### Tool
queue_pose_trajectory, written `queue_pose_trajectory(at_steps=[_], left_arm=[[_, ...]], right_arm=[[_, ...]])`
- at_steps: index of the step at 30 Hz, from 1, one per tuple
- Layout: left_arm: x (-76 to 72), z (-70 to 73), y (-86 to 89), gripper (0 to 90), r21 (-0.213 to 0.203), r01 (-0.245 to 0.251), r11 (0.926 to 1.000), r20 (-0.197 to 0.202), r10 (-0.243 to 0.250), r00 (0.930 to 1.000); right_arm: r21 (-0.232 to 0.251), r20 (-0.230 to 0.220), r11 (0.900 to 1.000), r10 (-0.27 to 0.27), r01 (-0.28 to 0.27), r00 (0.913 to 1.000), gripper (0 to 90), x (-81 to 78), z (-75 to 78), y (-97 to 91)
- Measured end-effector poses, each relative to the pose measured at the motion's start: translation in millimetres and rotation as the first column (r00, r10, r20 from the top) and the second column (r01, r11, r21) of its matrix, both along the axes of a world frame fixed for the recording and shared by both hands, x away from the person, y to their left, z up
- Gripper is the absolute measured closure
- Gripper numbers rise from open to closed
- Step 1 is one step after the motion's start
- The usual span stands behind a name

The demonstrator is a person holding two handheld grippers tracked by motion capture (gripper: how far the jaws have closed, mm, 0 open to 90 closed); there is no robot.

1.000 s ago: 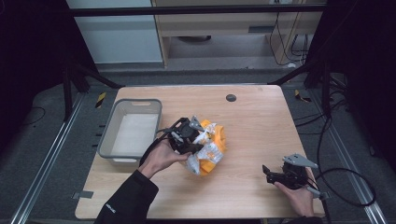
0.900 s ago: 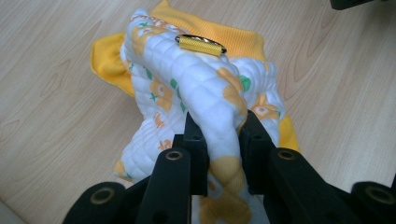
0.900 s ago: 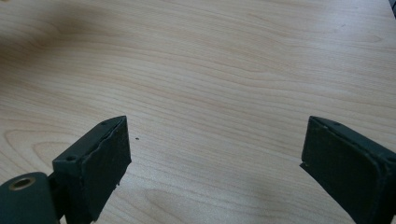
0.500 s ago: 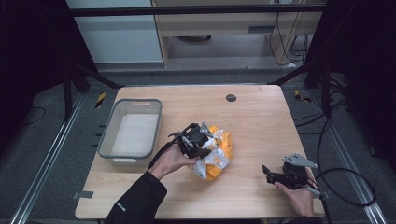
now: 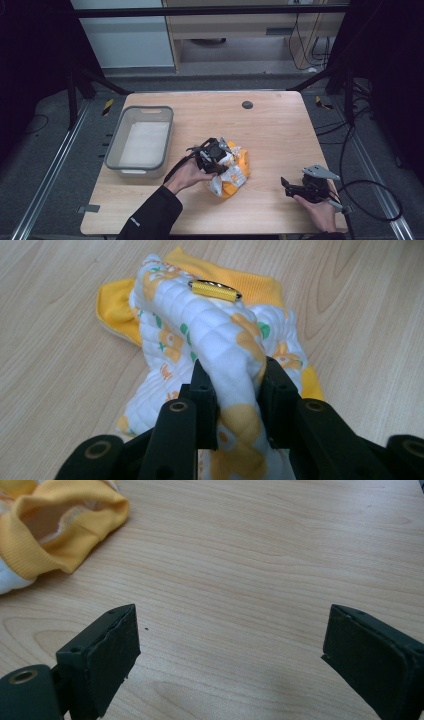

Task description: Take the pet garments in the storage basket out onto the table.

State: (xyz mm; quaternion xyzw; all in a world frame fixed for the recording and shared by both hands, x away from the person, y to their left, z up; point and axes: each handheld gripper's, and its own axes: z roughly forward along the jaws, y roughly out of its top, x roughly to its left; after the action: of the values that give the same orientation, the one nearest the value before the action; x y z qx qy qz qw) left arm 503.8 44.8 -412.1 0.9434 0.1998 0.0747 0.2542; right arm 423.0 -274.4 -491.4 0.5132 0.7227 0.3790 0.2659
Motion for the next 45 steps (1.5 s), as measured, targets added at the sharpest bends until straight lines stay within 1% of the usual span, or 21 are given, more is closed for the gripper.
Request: queue_pose_trajectory(at_steps=[6,8,9,13,14,20,22,23,24,25,28,29,32,33,35,38,39,42,43,44,45], left_arm=[[0.1,-4.5,-0.8,64.9,0.014,-0.001,0.9999,0.004,0.001,1.0],[0.1,-5.4,0.3,60.9,0.011,-0.008,0.9999,0.011,0.008,0.9999],[0.5,-6.0,1.5,56.4,0.004,-0.012,0.9999,0.011,0.012,0.9999],[0.9,-6.3,3.6,48.4,0.013,-0.017,0.9998,0.018,0.017,0.9997],[0.4,-6.2,4.4,47.0,0.008,-0.019,0.9998,0.027,0.018,0.9995],[-1.2,-0.6,12.5,38.0,-0.019,-0.024,0.9995,0.029,0.024,0.9993],[-3.4,3.3,18.2,39.0,-0.038,-0.026,0.999,0.037,0.027,0.9989],[-3.4,3.3,18.2,39.5,-0.038,-0.026,0.999,0.037,0.027,0.9989],[-5.7,6.8,23.1,39.4,-0.058,-0.025,0.998,0.05,0.028,0.9983],[-5.7,6.8,23.1,39.2,-0.058,-0.025,0.998,0.05,0.028,0.9983],[-9.5,13.7,33.7,38.5,-0.101,-0.038,0.9942,0.052,0.044,0.9977],[-9.5,13.7,33.7,38.4,-0.101,-0.038,0.9942,0.052,0.044,0.9977],[-14.6,19.1,44.5,37.7,-0.135,-0.052,0.9894,0.067,0.062,0.9959],[-14.6,19.1,44.5,37.5,-0.135,-0.052,0.9894,0.067,0.062,0.9959],[-19.6,20.9,52.0,36.3,-0.166,-0.056,0.9846,0.089,0.072,0.9934],[-24.1,21.0,59.8,34.9,-0.195,-0.068,0.9784,0.101,0.089,0.9909],[-24.1,21.0,59.8,34.5,-0.195,-0.068,0.9784,0.101,0.089,0.9909],[-28.6,19.5,68.1,34.0,-0.218,-0.09,0.9717,0.107,0.116,0.9875],[-29.4,19.3,70.4,33.1,-0.214,-0.093,0.9724,0.113,0.119,0.9864],[-30.6,18.5,72.4,33.0,-0.22,-0.101,0.9702,0.12,0.13,0.9842],[-33.6,16.6,80.4,32.9,-0.242,-0.119,0.9629,0.127,0.153,0.9801]], right_arm=[[0.006,-0.006,1.0,0.0,0.0,1.0,7.9,-0.4,0.2,0.5],[-0.002,-0.001,1.0,0.003,-0.003,1.0,7.9,0.0,-0.3,0.2],[-0.002,-0.001,1.0,0.003,-0.003,1.0,7.8,0.0,-0.4,0.2],[-0.001,-0.001,1.0,0.003,-0.003,1.0,7.8,-0.1,-0.4,0.4],[-0.001,-0.001,1.0,0.002,-0.002,1.0,7.8,-0.1,-0.4,0.5],[-0.001,-0.003,1.0,0.002,-0.002,1.0,7.4,0.0,-0.6,0.4],[0.001,-0.002,1.0,0.001,-0.001,1.0,7.3,0.0,-0.6,0.4],[0.001,-0.002,1.0,0.001,-0.001,1.0,7.3,0.0,-0.6,0.4],[0.001,-0.002,1.0,0.001,-0.001,1.0,7.0,0.0,-0.6,0.3],[0.001,-0.002,1.0,0.001,-0.001,1.0,7.0,0.0,-0.6,0.3],[0.002,-0.007,1.0,0.001,-0.001,1.0,6.7,0.3,-0.8,0.1],[0.002,-0.007,1.0,0.001,-0.001,1.0,6.7,0.3,-0.8,0.1],[0.002,-0.006,1.0,0.0,0.0,1.0,6.7,0.3,-0.9,0.1],[0.002,-0.006,1.0,0.0,0.0,1.0,6.7,0.3,-0.9,0.1],[0.002,-0.004,1.0,0.0,0.0,1.0,6.7,0.3,-0.9,0.1],[0.004,-0.007,1.0,-0.002,0.002,1.0,6.6,0.3,-1.1,0.5],[0.004,-0.007,1.0,-0.002,0.002,1.0,6.6,0.3,-1.1,0.5],[0.004,-0.005,1.0,-0.001,0.001,1.0,6.5,0.5,-1.1,0.2],[0.004,-0.006,1.0,-0.002,0.002,1.0,6.5,0.4,-1.1,0.4],[0.006,-0.008,1.0,-0.003,0.003,1.0,6.4,0.3,-1.2,0.6],[0.006,-0.008,1.0,-0.003,0.003,1.0,6.4,0.3,-1.2,0.6]])
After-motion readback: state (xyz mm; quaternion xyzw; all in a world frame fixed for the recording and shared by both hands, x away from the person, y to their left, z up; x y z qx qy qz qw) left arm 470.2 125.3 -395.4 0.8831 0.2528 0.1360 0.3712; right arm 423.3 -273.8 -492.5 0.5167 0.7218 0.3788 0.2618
